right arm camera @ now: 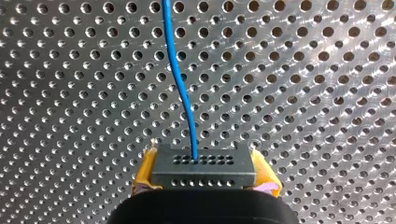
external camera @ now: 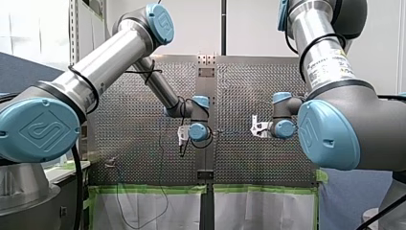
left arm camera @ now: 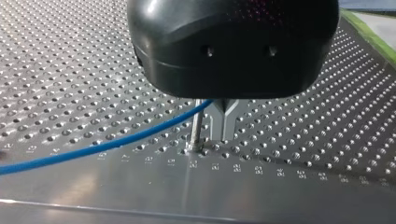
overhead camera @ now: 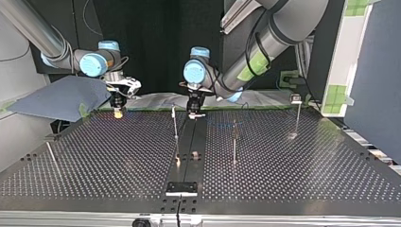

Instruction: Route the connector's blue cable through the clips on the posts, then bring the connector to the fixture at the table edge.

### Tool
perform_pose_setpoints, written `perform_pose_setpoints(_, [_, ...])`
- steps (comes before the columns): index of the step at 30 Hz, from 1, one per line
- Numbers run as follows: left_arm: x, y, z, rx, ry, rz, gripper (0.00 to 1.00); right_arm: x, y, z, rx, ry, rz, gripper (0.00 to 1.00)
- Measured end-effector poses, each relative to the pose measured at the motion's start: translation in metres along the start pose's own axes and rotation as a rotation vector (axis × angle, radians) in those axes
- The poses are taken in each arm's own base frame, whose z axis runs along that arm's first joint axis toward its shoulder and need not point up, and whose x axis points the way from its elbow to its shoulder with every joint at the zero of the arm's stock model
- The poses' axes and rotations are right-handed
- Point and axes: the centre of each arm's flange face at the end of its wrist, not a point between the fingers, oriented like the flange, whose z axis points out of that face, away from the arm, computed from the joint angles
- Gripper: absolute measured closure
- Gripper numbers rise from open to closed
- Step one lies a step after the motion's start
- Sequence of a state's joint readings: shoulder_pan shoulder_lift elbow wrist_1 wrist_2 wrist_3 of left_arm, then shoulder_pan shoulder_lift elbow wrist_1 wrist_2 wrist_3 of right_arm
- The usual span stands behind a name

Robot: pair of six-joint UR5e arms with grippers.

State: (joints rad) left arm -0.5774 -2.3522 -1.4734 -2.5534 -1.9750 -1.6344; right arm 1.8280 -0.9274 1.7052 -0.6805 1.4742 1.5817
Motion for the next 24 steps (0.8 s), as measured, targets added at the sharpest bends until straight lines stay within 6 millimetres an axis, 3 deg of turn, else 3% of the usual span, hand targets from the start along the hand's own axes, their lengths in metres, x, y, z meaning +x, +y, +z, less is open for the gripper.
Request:
perform_pose_setpoints(16, [-0.020,0.006,0.019,-0.013,-0.010,-0.001,1.00,0.001,0.013,0.013,-0.019,0.003,0.001,1.00])
perform_pose_setpoints(17, [-0.020,0.006,0.020,-0.011,-0.009,-0.001,0.84,0.001,0.013,0.013,-0.019,0.002,0.001,1.00])
perform_pose_setpoints(18, [-0.020,0.006,0.020,-0.008,-0.008,0.000,0.84,0.001,0.013,0.013,-0.019,0.002,0.001,1.00])
perform_pose_setpoints(20, [-0.021,0.005,0.020,-0.001,-0.006,0.001,0.68,0.001,0.013,0.014,-0.019,0.003,0.000,1.00])
perform_pose_setpoints(21, [-0.021,0.004,0.020,0.007,-0.003,0.003,0.68,0.000,0.013,0.014,-0.018,0.003,0.000,1.00])
perform_pose_setpoints(22, [-0.020,0.003,0.019,0.013,-0.001,0.005,0.58,0.000,0.013,0.014,-0.017,0.003,0.000,1.00])
perform_pose_setpoints(24, [-0.019,0.001,0.018,0.031,0.009,0.009,0.54,0.000,0.013,0.014,-0.014,0.002,-0.001,1.00])
